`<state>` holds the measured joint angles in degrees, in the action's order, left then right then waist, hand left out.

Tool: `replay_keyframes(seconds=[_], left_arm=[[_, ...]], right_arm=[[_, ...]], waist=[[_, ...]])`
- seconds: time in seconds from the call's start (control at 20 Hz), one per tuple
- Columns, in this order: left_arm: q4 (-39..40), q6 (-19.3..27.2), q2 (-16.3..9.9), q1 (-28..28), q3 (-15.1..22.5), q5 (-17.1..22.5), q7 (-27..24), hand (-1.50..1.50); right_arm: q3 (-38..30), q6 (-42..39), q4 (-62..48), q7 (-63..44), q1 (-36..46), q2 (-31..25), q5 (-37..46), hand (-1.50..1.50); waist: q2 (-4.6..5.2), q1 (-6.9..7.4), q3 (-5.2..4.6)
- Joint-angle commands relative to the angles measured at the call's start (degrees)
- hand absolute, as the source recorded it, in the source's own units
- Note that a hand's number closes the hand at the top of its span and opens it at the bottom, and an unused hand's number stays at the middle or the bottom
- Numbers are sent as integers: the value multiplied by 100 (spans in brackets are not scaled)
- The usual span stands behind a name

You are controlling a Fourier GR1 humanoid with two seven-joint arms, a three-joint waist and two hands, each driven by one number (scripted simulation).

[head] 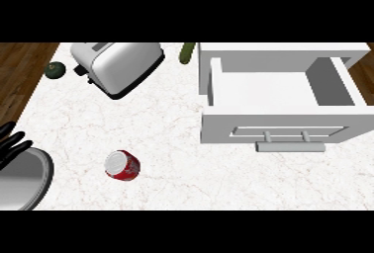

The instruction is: Pick up the can, place it into the drawer and close the drawer

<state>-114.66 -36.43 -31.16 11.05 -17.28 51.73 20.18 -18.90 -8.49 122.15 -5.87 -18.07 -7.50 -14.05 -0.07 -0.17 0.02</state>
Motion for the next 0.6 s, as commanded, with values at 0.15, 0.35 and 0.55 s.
replay_keyframes(seconds=[0.15, 0.35, 0.55], left_arm=[[-72, 766, -134, -392, 259, 828, 911, -150], [-386, 952, 403, -210, 581, 439, 1017, -150], [226, 567, 745, -289, 758, 48, 896, -150]], right_arm=[[-283, -420, 204, 249, -513, 179, -213, -150], [-584, -600, 155, 37, -383, -8, -510, -150], [-624, -1036, -142, 690, -712, 289, -282, -150]], waist=[[-2, -22, 2], [-3, 2, 0], [1, -14, -1]])
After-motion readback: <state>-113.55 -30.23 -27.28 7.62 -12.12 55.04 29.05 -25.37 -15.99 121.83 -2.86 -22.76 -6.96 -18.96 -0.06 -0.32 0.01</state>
